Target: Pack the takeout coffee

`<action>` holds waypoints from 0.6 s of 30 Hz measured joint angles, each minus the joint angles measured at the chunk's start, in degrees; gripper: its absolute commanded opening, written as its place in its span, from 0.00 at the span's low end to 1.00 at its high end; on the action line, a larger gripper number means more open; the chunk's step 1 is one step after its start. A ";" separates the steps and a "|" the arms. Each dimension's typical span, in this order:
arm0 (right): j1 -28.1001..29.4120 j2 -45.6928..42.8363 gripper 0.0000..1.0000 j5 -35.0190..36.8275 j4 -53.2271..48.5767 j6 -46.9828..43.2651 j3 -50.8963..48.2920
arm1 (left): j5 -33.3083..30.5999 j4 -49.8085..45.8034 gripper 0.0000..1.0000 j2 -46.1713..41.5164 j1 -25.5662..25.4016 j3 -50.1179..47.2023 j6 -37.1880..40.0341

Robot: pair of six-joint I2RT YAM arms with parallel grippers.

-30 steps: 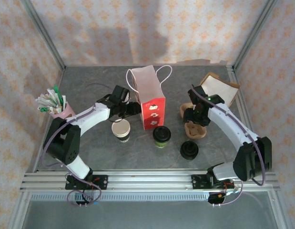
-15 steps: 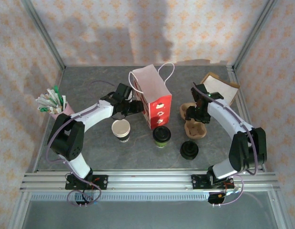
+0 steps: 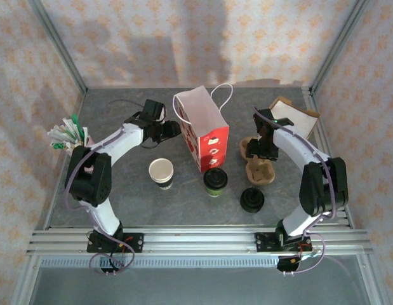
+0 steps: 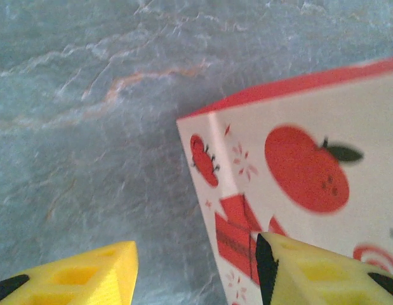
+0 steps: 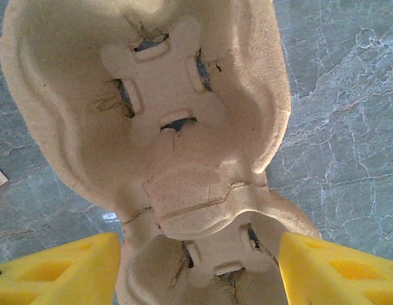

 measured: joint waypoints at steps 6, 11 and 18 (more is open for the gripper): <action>0.00 1.95 0.61 -0.04 -0.02 -0.90 1.68 | 1.05 0.02 0.49 6.69 -0.20 4.35 0.59; 0.00 3.98 0.60 0.00 -0.26 -1.86 2.58 | 1.86 -0.02 0.49 7.93 -1.86 4.72 0.59; 0.00 4.52 0.59 0.04 -1.20 -3.50 2.99 | 3.45 -1.33 0.50 8.46 -3.06 6.80 2.21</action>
